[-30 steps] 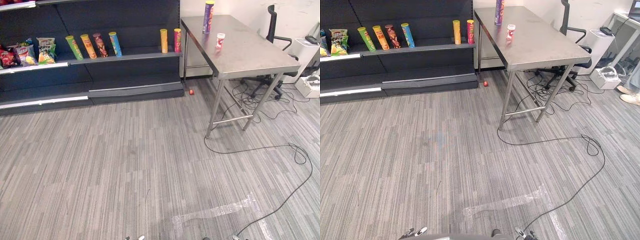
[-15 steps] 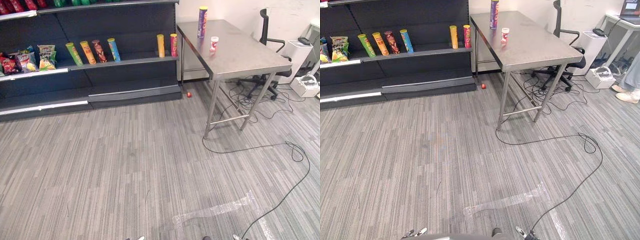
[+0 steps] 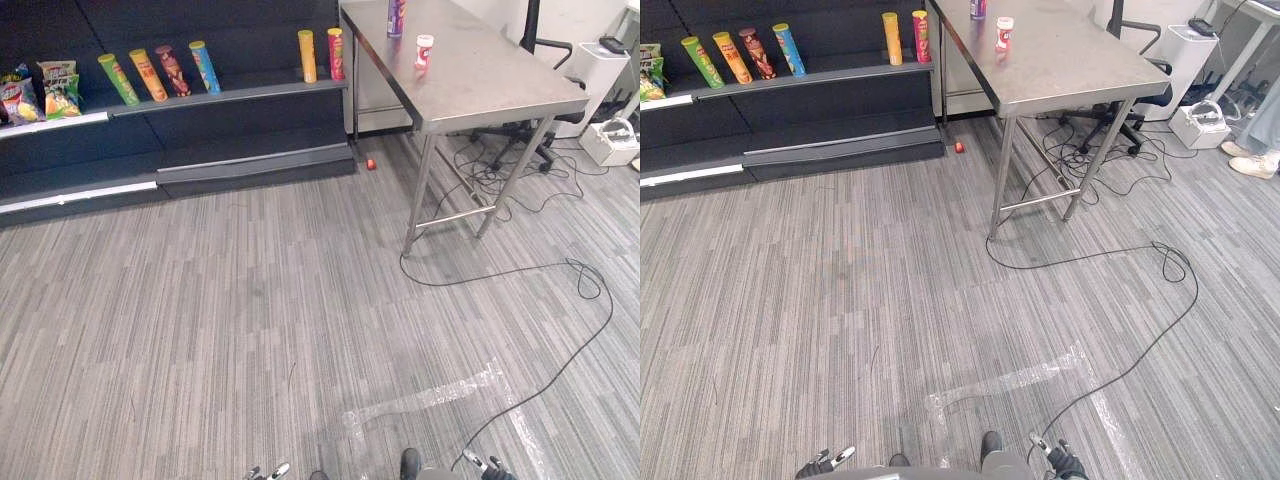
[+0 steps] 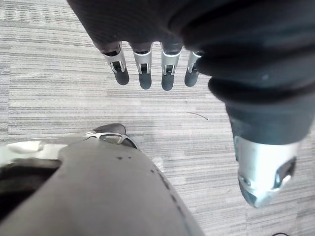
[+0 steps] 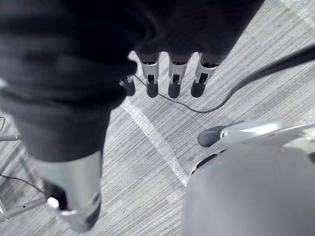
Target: Put the gum and the chips on the shelf.
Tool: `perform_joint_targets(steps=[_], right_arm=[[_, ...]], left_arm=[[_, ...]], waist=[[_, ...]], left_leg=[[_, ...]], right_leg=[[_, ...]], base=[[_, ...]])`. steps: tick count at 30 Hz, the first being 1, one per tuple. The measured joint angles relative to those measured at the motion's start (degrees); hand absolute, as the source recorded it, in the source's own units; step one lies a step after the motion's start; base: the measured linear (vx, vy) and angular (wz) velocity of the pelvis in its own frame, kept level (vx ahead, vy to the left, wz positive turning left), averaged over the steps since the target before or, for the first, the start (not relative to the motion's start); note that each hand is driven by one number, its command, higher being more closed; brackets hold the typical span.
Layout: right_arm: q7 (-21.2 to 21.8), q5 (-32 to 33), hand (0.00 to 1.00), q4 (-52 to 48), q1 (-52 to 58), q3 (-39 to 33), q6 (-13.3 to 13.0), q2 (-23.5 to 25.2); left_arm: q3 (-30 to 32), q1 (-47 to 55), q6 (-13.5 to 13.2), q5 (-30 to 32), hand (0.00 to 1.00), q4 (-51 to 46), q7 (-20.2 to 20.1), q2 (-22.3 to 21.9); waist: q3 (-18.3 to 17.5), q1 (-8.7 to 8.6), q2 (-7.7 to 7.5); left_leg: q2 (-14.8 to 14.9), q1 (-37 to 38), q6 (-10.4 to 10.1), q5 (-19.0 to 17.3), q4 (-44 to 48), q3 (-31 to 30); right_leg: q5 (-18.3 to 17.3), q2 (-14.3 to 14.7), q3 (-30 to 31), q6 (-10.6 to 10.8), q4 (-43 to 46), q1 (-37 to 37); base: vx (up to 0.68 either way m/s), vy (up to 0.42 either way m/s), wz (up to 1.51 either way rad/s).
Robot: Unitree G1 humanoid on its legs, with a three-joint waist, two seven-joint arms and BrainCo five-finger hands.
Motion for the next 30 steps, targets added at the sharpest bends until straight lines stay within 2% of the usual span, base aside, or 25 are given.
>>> perform_joint_targets(steps=[1, 2, 3, 4, 5, 7, 8, 10, 11, 13, 14, 16, 17, 18, 19, 20, 22, 23, 24, 25, 26, 27, 28, 29, 30], right_arm=[[0.02, 0.02, 0.00, -0.15, 0.01, 0.00, -0.06, 0.01], [0.08, 0.02, 0.00, -0.22, -0.02, 0.31, -0.17, 0.34], [0.10, 0.04, 0.00, -0.14, 0.04, 0.63, -0.31, 0.88], [0.10, 0.24, 0.00, 0.01, 0.17, 0.67, -0.33, 1.01], [0.11, 1.17, 0.00, 0.34, 0.61, 0.66, -0.51, 0.41], [0.04, 1.51, 0.00, 0.53, 0.96, 0.60, -0.52, -0.28], [-0.05, 1.62, 0.00, 0.55, 1.14, 0.55, -0.53, -0.48], [-0.05, 1.65, 0.00, 0.52, 0.47, 0.49, -0.70, -0.89], [-0.09, 1.66, 0.00, 0.52, -0.13, 0.41, -0.95, -1.02], [-0.15, 1.63, 0.00, 0.47, -0.64, 0.32, -1.30, -1.20], [-0.20, 1.57, 0.00, 0.41, -1.20, 0.43, -1.46, -1.48], [-0.27, 1.56, 0.00, 0.31, -1.81, 0.65, -1.84, -1.79], [-0.44, 1.57, 0.00, 0.55, -2.22, 0.54, -1.76, -1.99], [-0.45, 1.55, 0.00, 0.68, -2.20, 0.57, -1.75, -1.99], [-0.29, 1.44, 0.00, 0.75, -2.22, 0.45, -1.69, -1.88], [-0.19, 1.33, 0.00, 0.75, -2.07, -0.06, -1.67, -1.31], [-0.16, 1.13, 0.00, 0.81, -2.14, -0.45, -1.47, -0.80], [-0.12, 1.07, 0.00, 0.68, -2.45, -0.92, -1.47, -0.84], [-0.09, 1.01, 0.00, 0.58, -2.42, -1.56, -1.47, -0.70], [-0.07, 0.95, 0.00, 0.47, -2.34, -2.02, -1.44, -0.64], [-0.08, 0.88, 0.00, 0.13, -2.28, -2.27, -1.39, -0.95], [-0.13, -0.16, 0.00, -0.42, -1.99, -2.19, -1.40, -0.79], [-0.13, -0.28, 0.00, -0.83, -1.74, -2.18, -1.37, -0.78], [-0.15, -0.42, 0.00, -1.73, -1.05, -2.13, -1.50, -0.78], [-0.13, -0.56, 0.00, -1.83, -1.07, -1.77, -1.49, -0.75]], left_arm=[[0.06, -0.06, -0.01, -0.08, 0.00, 0.00, 0.01, 0.03], [0.13, -0.28, -0.06, -0.13, 0.00, -0.12, -0.01, 0.68], [0.09, -0.41, -0.05, -0.23, 0.00, -1.06, -0.02, 1.49], [0.07, -0.38, -0.16, -1.15, 0.00, -1.60, -0.03, 1.61], [0.13, -0.35, -0.39, -4.20, 0.00, -2.12, -0.05, 1.08], [0.75, -0.37, -0.59, -6.69, 0.00, -2.21, -0.10, 0.21], [1.78, -0.22, -0.63, -9.07, 0.00, -2.21, -0.19, -0.23], [1.71, -0.23, -0.65, -9.30, 0.00, -2.23, -0.54, -0.22], [1.67, -0.28, -0.72, -9.22, 0.00, -2.23, -0.66, -0.20], [1.58, -0.36, -0.96, -9.12, 0.00, -2.24, -0.68, -0.37], [1.58, -0.39, -1.13, -9.10, 0.00, -2.24, -0.67, -0.75], [1.82, -0.64, -1.23, -9.12, 0.00, -2.09, -0.64, -1.49], [2.13, -0.39, -1.35, -9.12, 0.00, -1.90, -0.63, -1.41], [2.32, -0.27, -1.67, -9.12, 0.00, -1.88, -0.60, -1.72], [2.24, -0.36, -2.16, -9.13, 0.00, -1.66, -0.50, -1.51], [2.05, -0.40, -2.20, -9.13, 0.00, -1.63, -0.50, -0.96], [1.68, -0.54, -2.30, -9.12, 0.00, -1.68, -0.49, -0.50], [1.03, -0.67, -2.23, -8.99, 0.00, -1.55, -0.46, -0.42], [0.82, -0.60, -2.24, -8.97, 0.00, -1.52, -0.46, -0.38], [0.48, -0.60, -2.24, -8.78, 0.00, -1.47, -0.42, -0.32], [-0.28, -0.22, -2.24, -8.41, 0.00, -1.61, -0.41, -0.17], [-1.01, -0.24, -2.26, -7.90, 0.00, -1.71, -0.45, 0.02], [-1.63, -0.31, -2.28, -7.87, 0.00, -1.84, -0.46, 0.20], [-2.86, -0.34, -2.31, -7.67, 0.00, -2.22, -0.47, 0.62], [-2.98, -0.87, -2.33, -7.10, 0.00, -2.29, -0.47, 0.76]], waist=[[0.20, 0.01, -0.09], [0.70, 0.25, -1.12], [1.51, 0.13, -2.20], [1.86, 0.14, -2.59], [2.63, 0.33, -1.84], [4.10, 0.34, -1.36], [4.27, 0.39, -0.77], [4.30, 0.37, -0.68], [4.44, 0.25, -0.59], [4.69, 0.14, -0.11], [5.00, 0.08, 0.71], [5.74, 0.09, 2.30], [5.87, 0.17, 2.69], [5.60, 0.21, 2.24], [5.21, 0.16, 2.02], [4.74, -0.20, 1.19], [3.92, 0.40, -0.18], [3.62, 0.38, -0.10], [3.36, 0.51, -0.29], [3.18, 0.71, -0.30], [2.66, 0.48, -0.38], [2.36, -0.18, -0.23], [2.19, -0.32, 0.06], [2.40, -0.57, -0.19], [3.03, -0.59, -0.38]], left_leg=[[0.20, -0.13, -0.36, -0.27, 0.66, 0.09], [1.12, -3.39, -1.75, -2.58, 7.08, 0.15], [2.63, -8.46, -1.71, -3.88, 17.88, 0.42], [3.65, -11.10, -1.70, -3.89, 23.35, 0.70], [6.87, -16.38, -1.00, -3.31, 34.88, 1.13], [8.76, -18.74, -0.32, -2.22, 41.90, 0.82], [8.63, -20.48, -0.37, -3.87, 44.52, -0.58], [7.75, -22.07, -0.57, -5.68, 41.98, -0.70], [6.85, -23.01, -0.61, -5.58, 37.27, -1.53], [6.05, -23.51, -1.13, -2.94, 25.13, -4.10], [6.41, -23.36, -1.75, -1.15, 17.63, -6.84], [9.02, -24.13, -2.81, -0.47, 16.49, -7.91], [8.47, -24.56, -2.44, 0.29, 19.83, -6.21], [8.03, -24.76, -1.72, -0.22, 20.99, -4.66], [7.19, -25.42, 0.63, -1.83, 22.83, -2.93], [4.74, -25.84, 2.43, -3.30, 23.36, -2.61], [1.76, -25.60, 3.74, -5.14, 23.31, -0.64], [-0.48, -23.86, 4.25, -6.47, 22.59, 0.75], [-1.93, -21.50, 4.60, -6.76, 21.20, 1.87], [-2.72, -19.97, 5.06, -6.79, 20.34, 2.57], [-3.80, -17.24, 6.21, -7.30, 19.30, 3.34], [-4.98, -14.00, 7.02, -7.85, 17.62, 3.41], [-5.48, -12.18, 7.50, -8.19, 16.59, 3.46], [-6.19, -8.60, 7.97, -8.43, 14.67, 3.57], [-6.25, -5.33, 8.22, -8.58, 13.55, 3.38]], right_leg=[[-0.91, -0.05, 0.00, -0.24, 1.15, -0.43], [-3.25, -0.96, -0.05, -0.57, 3.79, -1.91], [-4.56, -2.11, -0.79, -0.78, 5.82, -2.70], [-4.94, -2.48, -1.10, -0.90, 6.46, -2.69], [-5.82, -2.52, -2.16, -1.02, 7.70, -2.03], [-7.13, -2.66, -2.98, -0.90, 9.08, -0.56], [-7.73, -3.52, -3.17, -0.79, 9.30, 0.44], [-7.83, -4.54, -2.93, -0.62, 9.11, 0.24], [-7.91, -5.24, -2.55, -0.49, 8.84, 0.02], [-8.36, -5.96, -1.04, 0.22, 8.87, -0.63], [-8.53, -5.96, -0.09, 0.50, 8.55, -1.29], [-9.15, -5.79, 2.08, 1.57, 7.94, -1.63], [-9.21, -6.73, 4.67, 1.80, 5.63, -0.32], [-9.08, -7.25, 5.28, 1.99, 3.83, 0.35], [-8.53, -8.46, 6.11, 2.88, 5.84, 0.25], [-8.40, -9.89, 6.68, 3.07, 8.31, 0.52], [-8.18, -12.41, 6.14, 4.19, 10.03, -0.21], [-6.37, -14.51, 8.25, 7.09, 13.07, -1.41], [-5.59, -15.65, 10.05, 6.82, 16.50, -2.46], [-4.96, -16.23, 10.97, 5.90, 19.83, -3.65], [-1.89, -17.07, 11.66, 4.30, 27.24, -6.43], [3.98, -18.11, 11.63, 1.80, 35.84, -10.04], [8.12, -18.59, 11.72, 0.86, 39.79, -11.87], [9.99, -18.65, 12.47, 0.56, 49.09, -15.43], [6.30, -17.30, 12.17, 0.99, 57.68, -18.67]], base=[[-0.06, -0.041, 0.07], [-0.08, -0.081, 0.30], [-0.10, -0.105, 0.38], [-0.10, -0.177, 0.47], [-0.04, -0.127, 0.33], [0.01, -0.021, 0.36], [0.02, 0.061, 0.24], [0.07, 0.109, 0.06], [0.10, 0.154, -0.02], [0.13, 0.239, -0.22], [0.15, 0.296, -0.45], [0.24, 0.431, -0.68], [0.31, 0.490, -0.69], [0.34, 0.432, -0.54], [0.42, 0.416, -0.24], [0.35, 0.322, -0.05], [0.33, 0.234, -0.07], [0.42, 0.311, -0.28], [0.35, 0.277, -0.26], [0.37, 0.269, -0.32], [0.37, 0.251, -0.23], [0.37, 0.251, -0.13], [0.43, 0.251, 0.01], [0.36, 0.164, 0.04], [0.42, 0.123, 0.04]])
